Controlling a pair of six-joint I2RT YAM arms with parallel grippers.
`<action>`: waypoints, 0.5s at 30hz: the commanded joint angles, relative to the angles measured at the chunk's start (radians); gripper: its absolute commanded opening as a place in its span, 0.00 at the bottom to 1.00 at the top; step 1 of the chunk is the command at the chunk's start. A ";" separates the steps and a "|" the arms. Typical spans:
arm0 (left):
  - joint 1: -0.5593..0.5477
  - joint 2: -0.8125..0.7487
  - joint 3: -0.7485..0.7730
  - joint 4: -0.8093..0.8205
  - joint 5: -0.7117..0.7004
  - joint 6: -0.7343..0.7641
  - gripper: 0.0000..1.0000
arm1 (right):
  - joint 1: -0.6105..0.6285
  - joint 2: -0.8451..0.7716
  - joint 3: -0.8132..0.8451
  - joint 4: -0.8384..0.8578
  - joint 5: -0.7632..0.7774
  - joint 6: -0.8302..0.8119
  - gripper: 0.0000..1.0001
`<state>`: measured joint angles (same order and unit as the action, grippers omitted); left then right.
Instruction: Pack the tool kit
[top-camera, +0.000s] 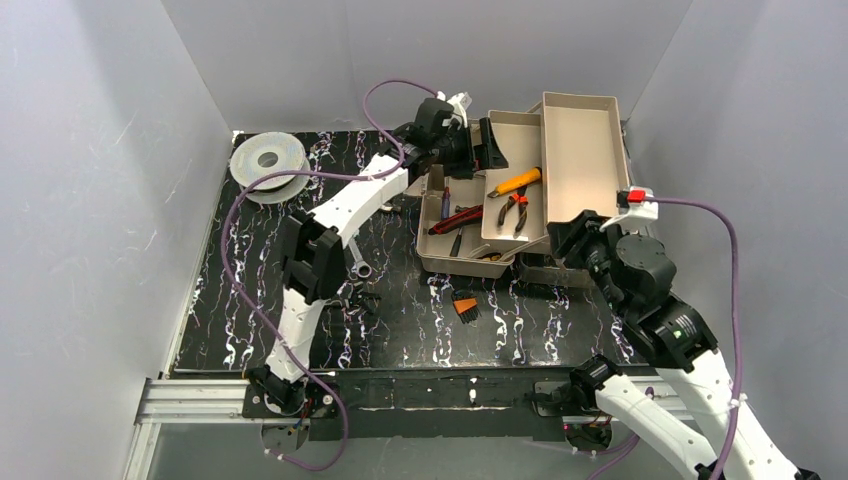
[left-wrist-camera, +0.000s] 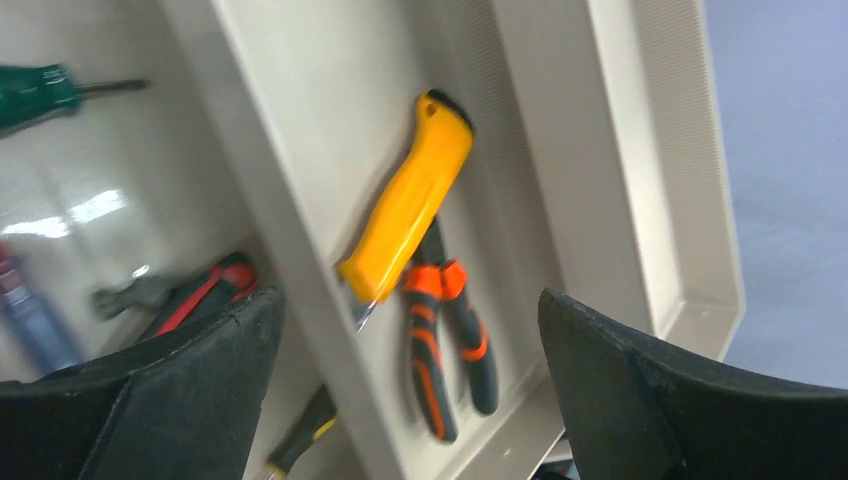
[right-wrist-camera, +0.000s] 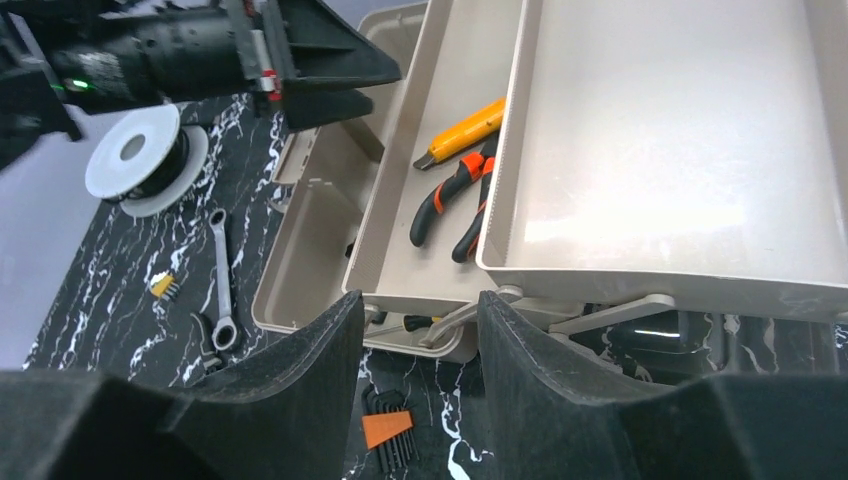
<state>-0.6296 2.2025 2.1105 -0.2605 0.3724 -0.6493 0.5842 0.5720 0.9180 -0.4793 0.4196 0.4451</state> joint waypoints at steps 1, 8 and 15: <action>0.007 -0.260 -0.095 -0.161 -0.193 0.211 0.98 | -0.002 0.050 0.024 0.005 -0.058 -0.010 0.53; 0.046 -0.489 -0.324 -0.274 -0.550 0.362 0.90 | -0.002 0.094 0.027 0.018 -0.150 -0.018 0.53; 0.159 -0.486 -0.407 -0.371 -0.587 0.346 0.87 | -0.001 0.103 0.026 0.030 -0.172 -0.021 0.52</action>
<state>-0.5267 1.6832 1.7730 -0.5227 -0.1431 -0.3310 0.5842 0.6762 0.9180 -0.4915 0.2739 0.4386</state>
